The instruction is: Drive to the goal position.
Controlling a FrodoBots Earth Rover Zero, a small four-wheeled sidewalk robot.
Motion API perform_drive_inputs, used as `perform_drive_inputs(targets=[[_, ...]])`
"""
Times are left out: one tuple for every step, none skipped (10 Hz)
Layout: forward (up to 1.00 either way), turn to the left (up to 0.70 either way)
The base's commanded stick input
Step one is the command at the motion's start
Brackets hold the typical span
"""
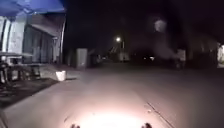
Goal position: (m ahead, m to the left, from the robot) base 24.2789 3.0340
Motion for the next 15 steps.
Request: perform_drive_inputs(targets=[[0.70,0.00],[0.70,0.00],[0.70,0.00],[0.70,0.00],[0.70,0.00],[0.70,0.00],[0.70,0.00],[0.70,0.00],[0.70,0.00],[0.70,0.00],[0.70,0.00],[0.70,0.00],[0.70,0.00],[0.70,0.00],[0.70,0.00]])
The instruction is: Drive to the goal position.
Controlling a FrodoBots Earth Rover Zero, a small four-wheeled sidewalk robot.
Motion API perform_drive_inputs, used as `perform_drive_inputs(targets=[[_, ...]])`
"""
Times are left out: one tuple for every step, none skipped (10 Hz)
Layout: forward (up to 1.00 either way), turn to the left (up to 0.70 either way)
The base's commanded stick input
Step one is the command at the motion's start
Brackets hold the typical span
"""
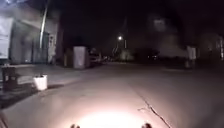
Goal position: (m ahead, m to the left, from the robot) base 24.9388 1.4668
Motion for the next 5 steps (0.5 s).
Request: perform_drive_inputs(targets=[[0.70,0.00],[0.70,0.00],[0.70,0.00],[0.70,0.00],[0.70,0.00]])
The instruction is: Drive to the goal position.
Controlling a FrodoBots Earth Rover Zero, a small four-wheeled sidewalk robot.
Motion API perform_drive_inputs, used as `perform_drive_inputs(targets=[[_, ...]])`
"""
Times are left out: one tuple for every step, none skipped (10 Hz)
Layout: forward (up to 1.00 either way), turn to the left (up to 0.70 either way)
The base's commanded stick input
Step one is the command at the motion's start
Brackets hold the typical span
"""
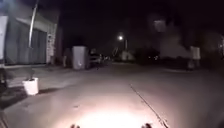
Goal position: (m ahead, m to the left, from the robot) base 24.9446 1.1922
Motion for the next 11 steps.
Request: perform_drive_inputs(targets=[[0.70,0.00],[0.70,0.00],[0.70,0.00],[0.70,0.00],[0.70,0.00],[0.70,0.00],[0.70,0.00],[0.70,0.00],[0.70,0.00],[0.70,0.00],[0.70,0.00]])
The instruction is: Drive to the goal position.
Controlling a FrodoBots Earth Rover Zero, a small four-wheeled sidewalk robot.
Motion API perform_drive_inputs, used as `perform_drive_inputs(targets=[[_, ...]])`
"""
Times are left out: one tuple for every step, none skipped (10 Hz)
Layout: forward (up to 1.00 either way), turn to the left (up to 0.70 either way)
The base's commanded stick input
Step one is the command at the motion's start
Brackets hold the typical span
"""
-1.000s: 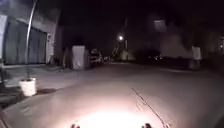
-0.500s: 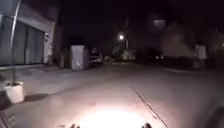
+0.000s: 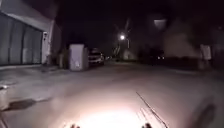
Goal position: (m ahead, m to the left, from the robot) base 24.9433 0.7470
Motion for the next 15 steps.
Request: perform_drive_inputs(targets=[[0.70,0.00],[0.70,0.00],[0.70,0.00],[0.70,0.00],[0.70,0.00],[0.70,0.00],[0.70,0.00],[0.70,0.00],[0.70,0.00],[0.70,0.00],[0.70,0.00],[0.70,0.00],[0.70,0.00],[0.70,0.00],[0.70,0.00]])
